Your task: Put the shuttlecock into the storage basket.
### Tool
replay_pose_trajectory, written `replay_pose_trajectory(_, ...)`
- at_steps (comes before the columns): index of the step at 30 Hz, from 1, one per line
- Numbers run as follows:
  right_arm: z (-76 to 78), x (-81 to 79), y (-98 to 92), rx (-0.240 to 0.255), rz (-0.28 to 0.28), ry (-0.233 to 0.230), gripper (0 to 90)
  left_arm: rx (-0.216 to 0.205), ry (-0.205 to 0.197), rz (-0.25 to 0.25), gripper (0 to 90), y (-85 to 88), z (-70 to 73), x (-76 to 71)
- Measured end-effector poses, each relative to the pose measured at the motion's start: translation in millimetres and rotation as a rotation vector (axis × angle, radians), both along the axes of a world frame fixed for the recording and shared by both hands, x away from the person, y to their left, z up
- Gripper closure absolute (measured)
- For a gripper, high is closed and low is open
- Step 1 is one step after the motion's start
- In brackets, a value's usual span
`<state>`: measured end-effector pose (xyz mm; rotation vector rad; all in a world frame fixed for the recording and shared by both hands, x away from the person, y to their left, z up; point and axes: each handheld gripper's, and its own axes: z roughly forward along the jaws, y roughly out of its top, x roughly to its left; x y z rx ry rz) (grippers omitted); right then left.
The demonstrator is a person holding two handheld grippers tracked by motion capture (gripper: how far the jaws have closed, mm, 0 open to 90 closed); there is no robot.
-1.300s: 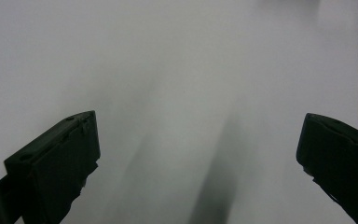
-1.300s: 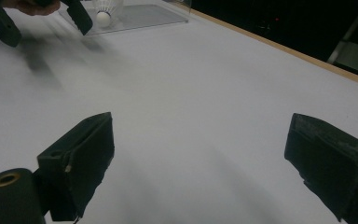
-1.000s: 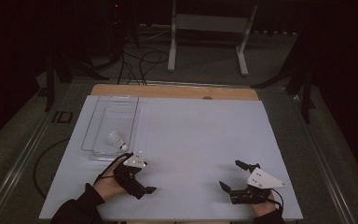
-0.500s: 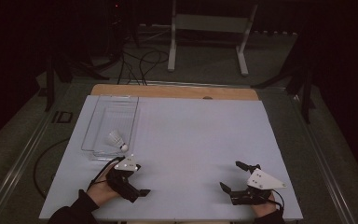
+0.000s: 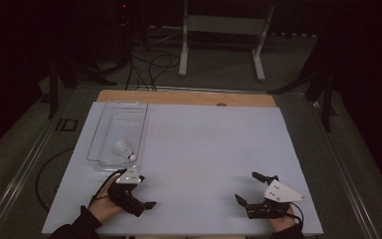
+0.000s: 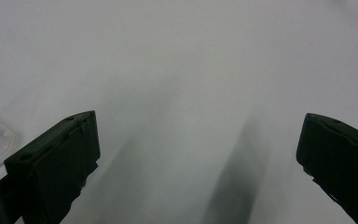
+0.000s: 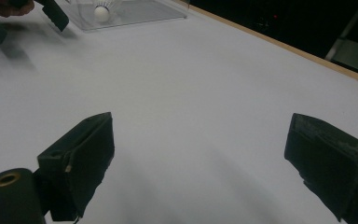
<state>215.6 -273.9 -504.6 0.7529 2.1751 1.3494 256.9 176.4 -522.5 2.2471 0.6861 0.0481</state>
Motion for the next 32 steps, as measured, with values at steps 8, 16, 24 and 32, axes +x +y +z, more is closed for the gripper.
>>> replay_pose_trajectory(8, 0.2, -0.4, 0.2, -0.007, -0.002, -0.001, 8.3, -0.008, -0.022, 0.049, 0.2, 2.8, -1.8, -3.5)
replay_pose_trajectory(16, 0.4, -0.5, 0.0, -0.012, -0.005, 0.000, 8.3, 0.014, -0.018, 0.027, 0.2, -3.0, -6.7, -4.9)
replay_pose_trajectory(24, -0.2, 0.0, 0.4, -0.018, -0.004, 0.005, 8.3, 0.006, -0.013, 0.027, 0.2, -2.1, -7.7, -4.3)
replay_pose_trajectory(32, 0.0, -0.3, 0.4, -0.018, -0.006, 0.005, 8.3, 0.003, -0.011, 0.025, 0.2, -1.6, -7.8, -4.0)
